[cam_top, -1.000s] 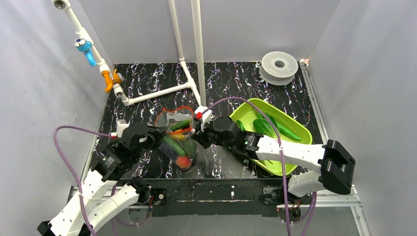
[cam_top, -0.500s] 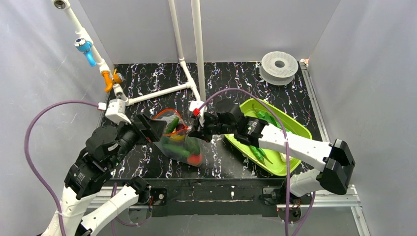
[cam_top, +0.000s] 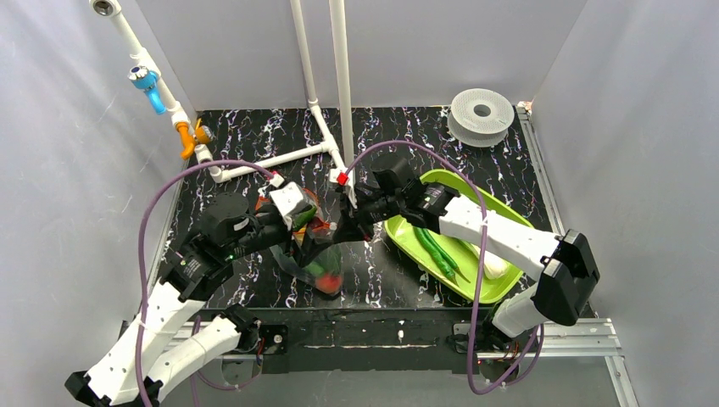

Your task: Place the food in the zip-top bag and seal the zipper

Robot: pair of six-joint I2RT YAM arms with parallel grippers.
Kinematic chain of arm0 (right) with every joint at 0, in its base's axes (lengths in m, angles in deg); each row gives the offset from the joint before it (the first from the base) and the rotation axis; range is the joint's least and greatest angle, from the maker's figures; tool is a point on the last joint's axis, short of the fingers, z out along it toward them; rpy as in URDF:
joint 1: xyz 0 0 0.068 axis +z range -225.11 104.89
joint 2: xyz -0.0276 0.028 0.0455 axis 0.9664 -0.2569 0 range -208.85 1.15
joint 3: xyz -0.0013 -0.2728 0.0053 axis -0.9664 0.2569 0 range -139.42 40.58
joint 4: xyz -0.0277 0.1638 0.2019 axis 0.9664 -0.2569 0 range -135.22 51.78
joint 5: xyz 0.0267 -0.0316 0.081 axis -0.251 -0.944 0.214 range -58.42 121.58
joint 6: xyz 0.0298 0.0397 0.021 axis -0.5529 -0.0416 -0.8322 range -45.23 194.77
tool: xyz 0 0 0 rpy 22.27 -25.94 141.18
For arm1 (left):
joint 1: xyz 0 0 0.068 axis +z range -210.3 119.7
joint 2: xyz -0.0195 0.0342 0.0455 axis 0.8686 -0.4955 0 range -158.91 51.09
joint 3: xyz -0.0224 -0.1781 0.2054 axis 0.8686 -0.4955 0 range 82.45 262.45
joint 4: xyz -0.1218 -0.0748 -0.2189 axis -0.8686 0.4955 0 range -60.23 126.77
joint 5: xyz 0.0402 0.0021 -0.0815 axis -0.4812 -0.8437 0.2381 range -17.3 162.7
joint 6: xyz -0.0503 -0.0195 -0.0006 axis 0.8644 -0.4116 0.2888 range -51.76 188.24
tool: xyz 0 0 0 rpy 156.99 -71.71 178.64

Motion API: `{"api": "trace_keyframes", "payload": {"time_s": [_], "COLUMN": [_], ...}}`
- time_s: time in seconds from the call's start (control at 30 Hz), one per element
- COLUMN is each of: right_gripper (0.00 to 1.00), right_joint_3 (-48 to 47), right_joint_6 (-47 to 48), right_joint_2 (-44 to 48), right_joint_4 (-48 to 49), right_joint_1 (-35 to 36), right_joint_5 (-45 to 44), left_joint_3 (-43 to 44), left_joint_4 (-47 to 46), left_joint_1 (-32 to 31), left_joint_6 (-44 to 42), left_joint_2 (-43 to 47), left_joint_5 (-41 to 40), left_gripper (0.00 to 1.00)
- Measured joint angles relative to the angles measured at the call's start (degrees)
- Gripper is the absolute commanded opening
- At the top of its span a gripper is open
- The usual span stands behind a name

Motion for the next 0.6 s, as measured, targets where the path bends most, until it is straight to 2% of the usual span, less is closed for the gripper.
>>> {"api": "trace_keyframes", "payload": {"time_s": [0.17,0.33,0.47,0.6], "right_gripper": [0.01,0.01,0.01,0.01], "right_joint_3": [0.0,0.0,0.0,1.0], "right_joint_6": [-0.2,-0.2,-0.5,-1.3], "right_joint_2": [0.1,0.4,0.9,2.3], "right_joint_4": [-1.1,-2.2,-2.3,-2.0], "right_joint_1": [-0.5,-0.5,-0.5,-0.5], "right_joint_5": [2.4,3.4,3.3,2.9], "left_joint_3": [-2.1,-2.1,-5.7,-11.6], "left_joint_4": [-3.2,-5.3,-8.2,-10.8], "left_joint_1": [0.0,0.0,0.2,0.8], "left_joint_6": [-7.9,-10.4,-9.6,-8.2], "left_joint_2": [-0.7,-5.5,-9.0,-5.7], "left_joint_5": [4.5,9.9,12.2,11.6], "left_gripper": [0.98,0.94,0.84,0.70]}}
